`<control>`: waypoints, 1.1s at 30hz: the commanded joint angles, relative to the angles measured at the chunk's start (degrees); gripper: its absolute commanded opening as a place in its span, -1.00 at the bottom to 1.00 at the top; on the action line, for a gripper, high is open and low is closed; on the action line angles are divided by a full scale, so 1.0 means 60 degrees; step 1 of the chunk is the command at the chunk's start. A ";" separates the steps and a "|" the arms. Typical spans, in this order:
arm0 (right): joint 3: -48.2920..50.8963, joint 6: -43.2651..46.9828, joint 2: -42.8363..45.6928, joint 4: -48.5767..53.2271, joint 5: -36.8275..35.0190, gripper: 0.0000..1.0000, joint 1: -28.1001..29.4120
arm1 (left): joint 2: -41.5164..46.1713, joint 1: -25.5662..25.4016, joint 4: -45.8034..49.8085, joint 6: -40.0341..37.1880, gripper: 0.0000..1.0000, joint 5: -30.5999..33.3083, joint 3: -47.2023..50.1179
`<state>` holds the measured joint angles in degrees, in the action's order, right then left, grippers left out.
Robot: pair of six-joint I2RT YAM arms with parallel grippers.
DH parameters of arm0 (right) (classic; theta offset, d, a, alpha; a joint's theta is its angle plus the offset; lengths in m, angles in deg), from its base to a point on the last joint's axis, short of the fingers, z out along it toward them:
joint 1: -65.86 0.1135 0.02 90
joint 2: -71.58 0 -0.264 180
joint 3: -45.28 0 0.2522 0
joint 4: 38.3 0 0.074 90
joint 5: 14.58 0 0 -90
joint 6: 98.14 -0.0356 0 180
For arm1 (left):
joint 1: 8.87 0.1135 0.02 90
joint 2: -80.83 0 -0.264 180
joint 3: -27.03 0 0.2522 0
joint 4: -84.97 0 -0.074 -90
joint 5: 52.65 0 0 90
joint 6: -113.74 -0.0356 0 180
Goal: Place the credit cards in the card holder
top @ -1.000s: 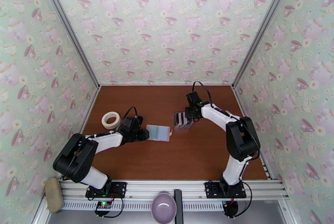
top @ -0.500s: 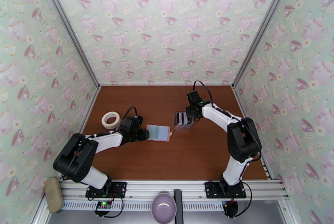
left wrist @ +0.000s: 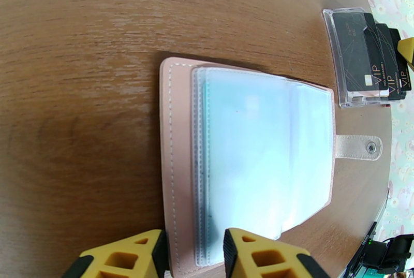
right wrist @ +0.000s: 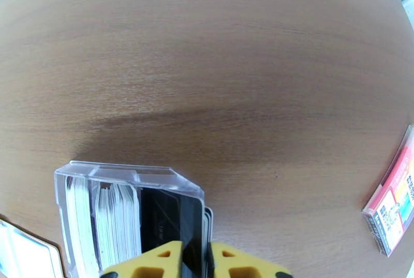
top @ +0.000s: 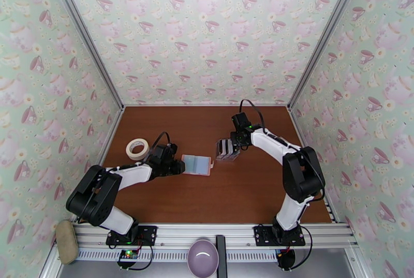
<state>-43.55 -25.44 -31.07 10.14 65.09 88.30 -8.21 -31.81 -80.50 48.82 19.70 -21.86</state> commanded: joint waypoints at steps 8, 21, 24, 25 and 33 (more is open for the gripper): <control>-0.0281 0.0042 0.0390 0.0329 -0.0041 -0.83 -0.0035 | -0.0499 -0.0060 0.0321 0.0083 -0.27 -0.0235 0.0190; -0.0193 -0.0294 0.0796 0.0163 0.1032 -0.95 -0.0031 | -0.0485 -0.0044 0.0325 0.0083 -0.27 -0.0230 0.0201; -0.0253 -0.0270 0.0870 0.0223 0.0957 -0.94 -0.0026 | -0.0497 -0.0046 0.0318 0.0083 -0.27 -0.0237 0.0190; -0.0299 -0.0255 0.0843 0.0277 0.0917 -0.94 -0.0021 | -0.0490 -0.0045 0.0311 0.0083 -0.27 -0.0238 0.0194; -0.0164 -0.0177 0.0475 0.0316 0.0600 -0.89 -0.0027 | -0.0468 -0.0030 0.0325 0.0083 -0.27 -0.0237 0.0201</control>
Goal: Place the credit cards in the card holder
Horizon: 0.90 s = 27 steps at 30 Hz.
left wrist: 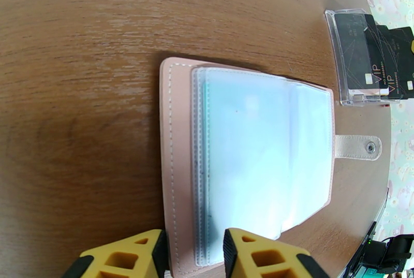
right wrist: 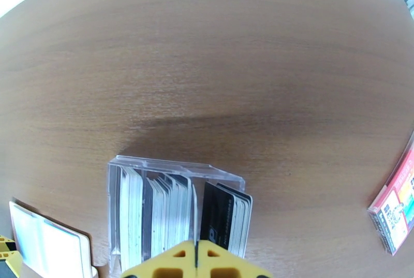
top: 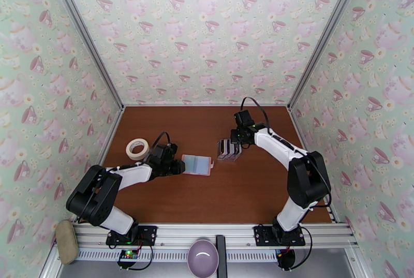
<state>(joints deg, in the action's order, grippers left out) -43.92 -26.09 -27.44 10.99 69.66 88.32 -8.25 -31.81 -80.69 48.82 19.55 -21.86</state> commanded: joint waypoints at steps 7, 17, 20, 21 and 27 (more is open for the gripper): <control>0.0003 0.0025 -0.0396 0.0149 -0.0474 -0.89 -0.0026 | -0.0465 -0.0031 0.0358 0.0083 -0.28 -0.0226 0.0201; -0.0068 0.0290 -0.0435 0.0522 -0.1242 -0.77 0.0043 | -0.0514 -0.0015 0.0328 0.0097 -0.28 -0.0270 0.0188; -0.0077 0.0305 -0.0462 0.0573 -0.1324 -0.76 0.0079 | -0.0520 -0.0026 0.0313 0.0097 -0.28 -0.0270 0.0197; -0.0083 0.0298 -0.0480 0.0597 -0.1341 -0.76 0.0073 | -0.0521 -0.0015 0.0313 0.0097 -0.28 -0.0270 0.0201; -0.0124 0.0313 -0.0401 0.0646 -0.1367 -0.78 0.0124 | -0.0517 -0.0010 0.0313 0.0112 -0.28 -0.0299 0.0196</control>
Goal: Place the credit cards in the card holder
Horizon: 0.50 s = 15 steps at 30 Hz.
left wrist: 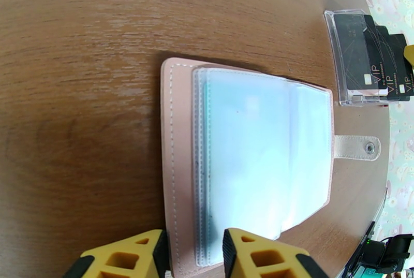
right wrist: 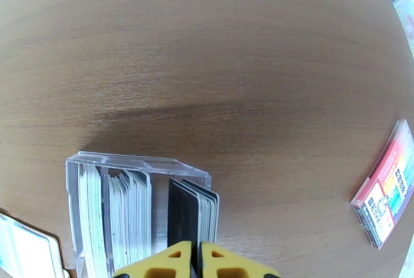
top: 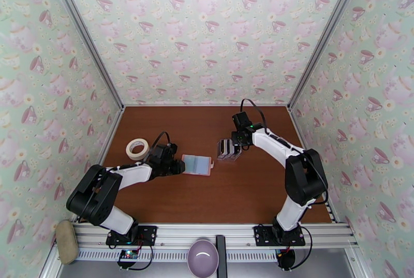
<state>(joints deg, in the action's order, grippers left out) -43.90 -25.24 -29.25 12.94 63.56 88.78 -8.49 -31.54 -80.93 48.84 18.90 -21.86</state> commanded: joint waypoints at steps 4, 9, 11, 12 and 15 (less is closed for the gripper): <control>-0.0163 0.0185 -0.0083 0.0359 -0.0379 -0.76 0.0062 | -0.0488 -0.0045 0.0339 0.0108 -0.28 -0.0207 0.0202; -0.0203 0.0191 -0.0020 0.0445 -0.0501 -0.76 0.0090 | -0.0477 -0.0044 0.0339 0.0108 -0.28 -0.0213 0.0202; -0.0247 0.0214 0.0014 0.0491 -0.0607 -0.75 0.0134 | -0.0468 -0.0044 0.0339 0.0108 -0.28 -0.0209 0.0202; -0.0273 0.0228 0.0027 0.0531 -0.0665 -0.76 0.0139 | -0.0481 -0.0037 0.0338 0.0108 -0.28 -0.0217 0.0202; -0.0279 0.0228 0.0102 0.0567 -0.0713 -0.81 0.0179 | -0.0490 -0.0045 0.0339 0.0108 -0.28 -0.0218 0.0201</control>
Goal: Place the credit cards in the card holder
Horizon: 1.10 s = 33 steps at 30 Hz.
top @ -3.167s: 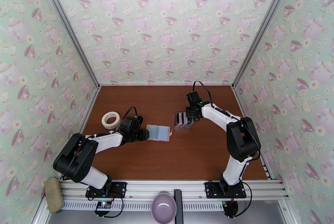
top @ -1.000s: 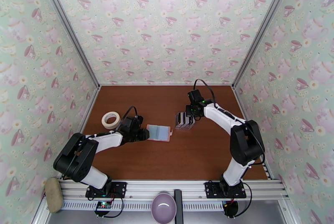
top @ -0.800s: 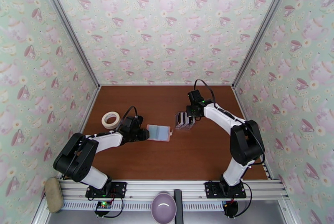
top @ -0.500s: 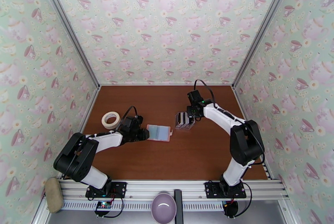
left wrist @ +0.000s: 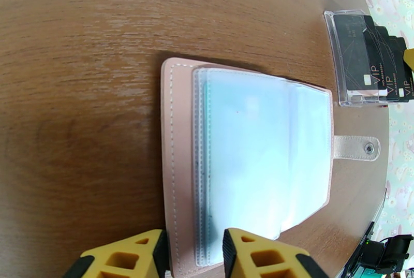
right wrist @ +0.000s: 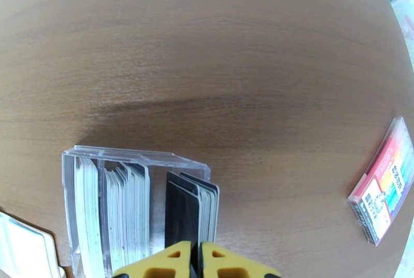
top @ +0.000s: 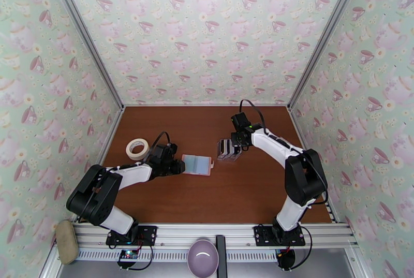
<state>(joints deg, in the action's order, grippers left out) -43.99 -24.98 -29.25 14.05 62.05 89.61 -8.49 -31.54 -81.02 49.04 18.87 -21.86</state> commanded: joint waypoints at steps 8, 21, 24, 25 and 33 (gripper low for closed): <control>-0.0347 0.0184 0.0235 0.0434 -0.0507 -0.87 0.0069 | -0.0486 -0.0044 0.0342 0.0089 -0.28 -0.0216 0.0202; -0.0431 0.0221 0.0294 0.0541 -0.0602 -0.84 0.0099 | -0.0487 -0.0044 0.0338 0.0075 -0.29 -0.0245 0.0200; -0.0446 0.0254 0.0184 0.0578 -0.0672 -0.81 0.0100 | -0.0494 -0.0045 0.0339 0.0075 -0.29 -0.0249 0.0202; -0.0424 0.0244 0.0174 0.0571 -0.0677 -0.80 0.0100 | -0.0481 -0.0053 0.0339 0.0075 -0.29 -0.0239 0.0214; -0.0409 0.0260 0.0152 0.0657 -0.0930 -0.75 0.0100 | -0.0478 -0.0046 0.0332 0.0075 -0.29 -0.0268 0.0205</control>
<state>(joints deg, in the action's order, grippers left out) -45.17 -24.34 -28.77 16.32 58.95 90.18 -8.58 -31.54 -81.17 49.22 18.68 -21.86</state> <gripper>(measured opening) 0.122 0.358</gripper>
